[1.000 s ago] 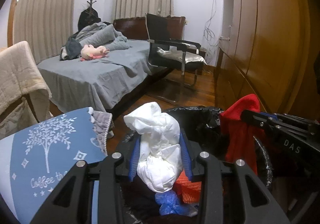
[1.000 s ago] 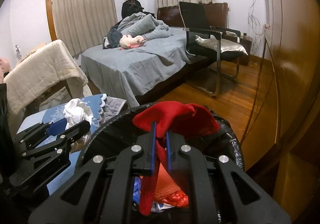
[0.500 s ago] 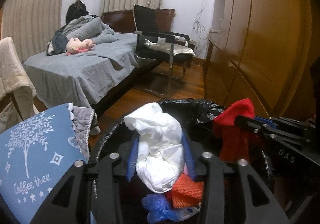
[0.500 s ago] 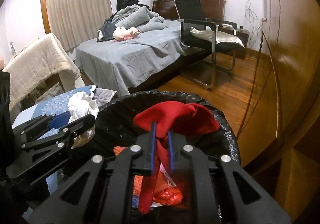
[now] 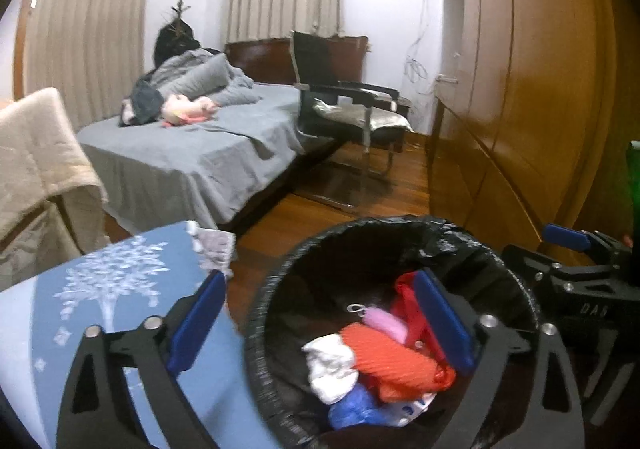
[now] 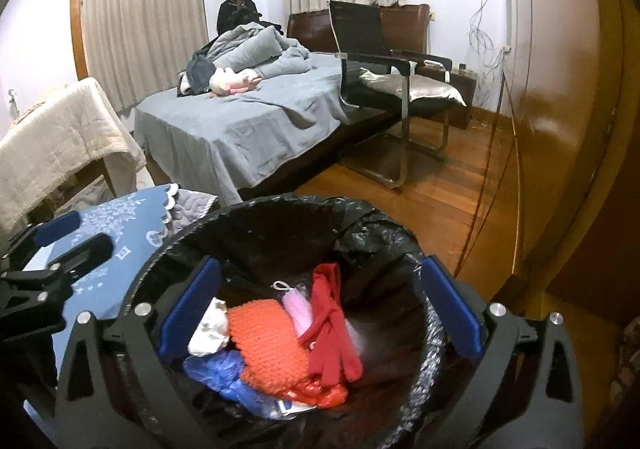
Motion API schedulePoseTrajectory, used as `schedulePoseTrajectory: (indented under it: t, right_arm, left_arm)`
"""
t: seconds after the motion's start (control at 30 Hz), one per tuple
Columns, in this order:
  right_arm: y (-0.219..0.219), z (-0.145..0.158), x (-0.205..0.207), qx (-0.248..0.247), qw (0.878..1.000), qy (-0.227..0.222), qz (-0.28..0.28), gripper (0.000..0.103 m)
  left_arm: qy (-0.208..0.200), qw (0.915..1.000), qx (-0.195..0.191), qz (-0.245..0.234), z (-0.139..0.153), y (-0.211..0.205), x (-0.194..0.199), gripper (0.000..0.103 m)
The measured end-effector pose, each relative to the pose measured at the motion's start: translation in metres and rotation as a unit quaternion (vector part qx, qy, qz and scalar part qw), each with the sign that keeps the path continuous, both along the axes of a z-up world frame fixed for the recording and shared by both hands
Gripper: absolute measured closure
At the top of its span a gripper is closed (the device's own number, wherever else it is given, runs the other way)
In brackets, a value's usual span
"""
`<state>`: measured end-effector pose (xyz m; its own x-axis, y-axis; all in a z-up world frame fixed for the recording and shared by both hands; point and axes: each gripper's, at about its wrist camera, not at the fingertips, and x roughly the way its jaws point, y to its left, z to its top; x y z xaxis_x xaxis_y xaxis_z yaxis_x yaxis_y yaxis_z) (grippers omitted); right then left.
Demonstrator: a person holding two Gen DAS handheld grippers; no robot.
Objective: Collect trash
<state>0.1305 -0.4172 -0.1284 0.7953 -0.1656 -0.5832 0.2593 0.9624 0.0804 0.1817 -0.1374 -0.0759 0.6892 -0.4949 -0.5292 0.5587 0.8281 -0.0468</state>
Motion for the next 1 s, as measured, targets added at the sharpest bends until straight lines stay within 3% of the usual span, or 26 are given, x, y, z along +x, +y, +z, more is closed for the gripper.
schedulePoseTrajectory:
  t: [0.5,1.0]
  right_arm:
    - [0.069,0.042,-0.043,0.005,0.998,-0.013,0.068,0.005]
    - [0.109,0.084,-0.082,-0.006,0.995,-0.033,0.091,0.005]
  left_arm:
    - [-0.004,0.9967,-0.007,0.081,0.035,0.071,-0.05,0.006]
    - [-0.041,0.9939,0.002,0.102,0.07,0.1,-0.107,0.006]
